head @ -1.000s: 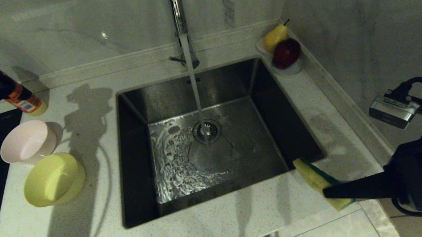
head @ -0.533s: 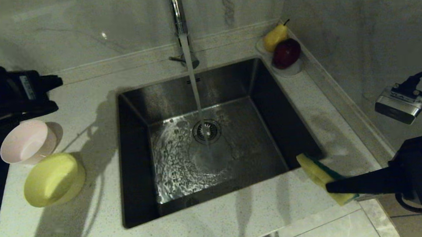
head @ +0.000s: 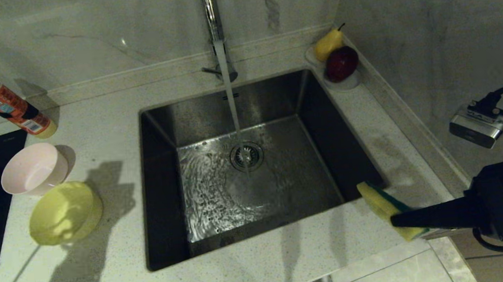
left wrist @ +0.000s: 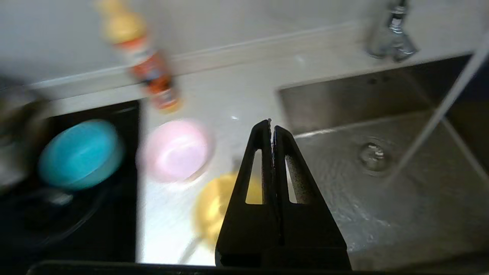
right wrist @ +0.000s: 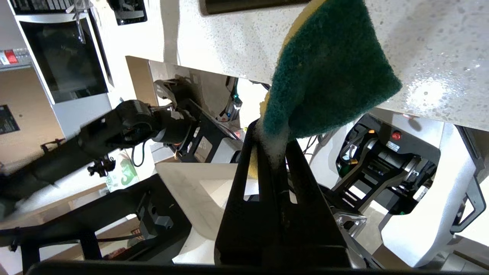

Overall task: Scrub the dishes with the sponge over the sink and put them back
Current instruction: Put down the sponge

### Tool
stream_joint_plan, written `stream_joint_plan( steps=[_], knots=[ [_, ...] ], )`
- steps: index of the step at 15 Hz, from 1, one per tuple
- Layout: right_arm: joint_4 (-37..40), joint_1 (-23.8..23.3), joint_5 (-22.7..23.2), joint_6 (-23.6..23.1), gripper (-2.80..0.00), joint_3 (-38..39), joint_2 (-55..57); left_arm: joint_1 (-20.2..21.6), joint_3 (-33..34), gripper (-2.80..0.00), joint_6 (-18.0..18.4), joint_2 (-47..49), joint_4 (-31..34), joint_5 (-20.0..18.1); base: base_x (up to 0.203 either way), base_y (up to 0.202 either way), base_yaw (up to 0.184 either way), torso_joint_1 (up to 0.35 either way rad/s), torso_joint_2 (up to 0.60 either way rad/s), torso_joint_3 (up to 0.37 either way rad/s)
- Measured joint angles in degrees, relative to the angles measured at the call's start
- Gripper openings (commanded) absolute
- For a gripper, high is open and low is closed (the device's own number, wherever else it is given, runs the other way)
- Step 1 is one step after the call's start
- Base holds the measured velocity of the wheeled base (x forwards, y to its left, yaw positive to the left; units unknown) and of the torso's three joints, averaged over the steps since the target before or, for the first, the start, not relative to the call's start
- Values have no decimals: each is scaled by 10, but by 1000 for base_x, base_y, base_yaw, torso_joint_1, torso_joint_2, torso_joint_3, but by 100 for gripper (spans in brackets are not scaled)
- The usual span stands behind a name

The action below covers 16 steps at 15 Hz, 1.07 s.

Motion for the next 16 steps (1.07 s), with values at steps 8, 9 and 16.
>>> stream_joint_plan(
  steps=[8,9,16],
  knots=[
    [2,-2,-21,-2,-280,-8,-8,48,330,-280,-3,-268,11,-47,0,0,0,0,0,0],
    [2,-2,-26,-4,-280,-10,-7,48,361,-280,-3,-293,11,-55,0,0,0,0,0,0],
    [16,-1,-98,-79,-280,-20,-11,48,410,-280,-10,-361,7,-58,0,0,0,0,0,0]
  ],
)
